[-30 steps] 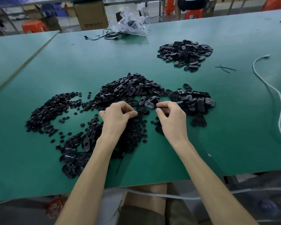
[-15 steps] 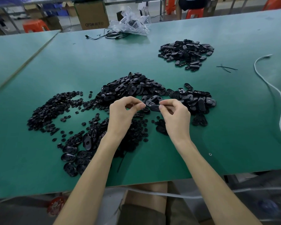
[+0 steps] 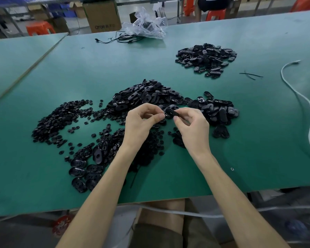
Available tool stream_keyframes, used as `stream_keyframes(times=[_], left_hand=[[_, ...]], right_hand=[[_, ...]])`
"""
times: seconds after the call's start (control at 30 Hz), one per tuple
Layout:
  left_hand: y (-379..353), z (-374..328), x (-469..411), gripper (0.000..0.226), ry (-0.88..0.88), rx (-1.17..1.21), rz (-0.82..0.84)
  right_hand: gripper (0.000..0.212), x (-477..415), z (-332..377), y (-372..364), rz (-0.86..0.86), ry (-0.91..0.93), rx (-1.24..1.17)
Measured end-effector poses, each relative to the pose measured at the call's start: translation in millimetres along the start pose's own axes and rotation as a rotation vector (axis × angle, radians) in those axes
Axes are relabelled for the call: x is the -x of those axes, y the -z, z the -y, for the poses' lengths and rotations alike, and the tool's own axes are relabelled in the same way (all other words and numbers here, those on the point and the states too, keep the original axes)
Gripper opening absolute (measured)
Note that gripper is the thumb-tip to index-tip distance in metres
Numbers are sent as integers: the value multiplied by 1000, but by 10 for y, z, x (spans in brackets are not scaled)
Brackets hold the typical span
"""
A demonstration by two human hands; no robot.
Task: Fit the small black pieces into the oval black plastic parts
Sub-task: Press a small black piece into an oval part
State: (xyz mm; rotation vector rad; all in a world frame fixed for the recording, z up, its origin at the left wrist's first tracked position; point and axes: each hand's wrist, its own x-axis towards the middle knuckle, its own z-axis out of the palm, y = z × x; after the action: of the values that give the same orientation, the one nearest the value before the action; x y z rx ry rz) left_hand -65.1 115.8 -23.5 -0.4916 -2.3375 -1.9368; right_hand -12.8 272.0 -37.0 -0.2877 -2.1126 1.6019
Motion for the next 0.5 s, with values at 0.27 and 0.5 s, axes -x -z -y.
stream_keyframes(times=[0.27, 0.5], left_hand=[[-19, 15, -2, 8, 6, 0, -1], [-53, 12, 10, 9, 2, -62, -7]], right_hand=[[14, 4, 4, -3, 41, 8, 24], [15, 28, 21, -3, 77, -13, -59]])
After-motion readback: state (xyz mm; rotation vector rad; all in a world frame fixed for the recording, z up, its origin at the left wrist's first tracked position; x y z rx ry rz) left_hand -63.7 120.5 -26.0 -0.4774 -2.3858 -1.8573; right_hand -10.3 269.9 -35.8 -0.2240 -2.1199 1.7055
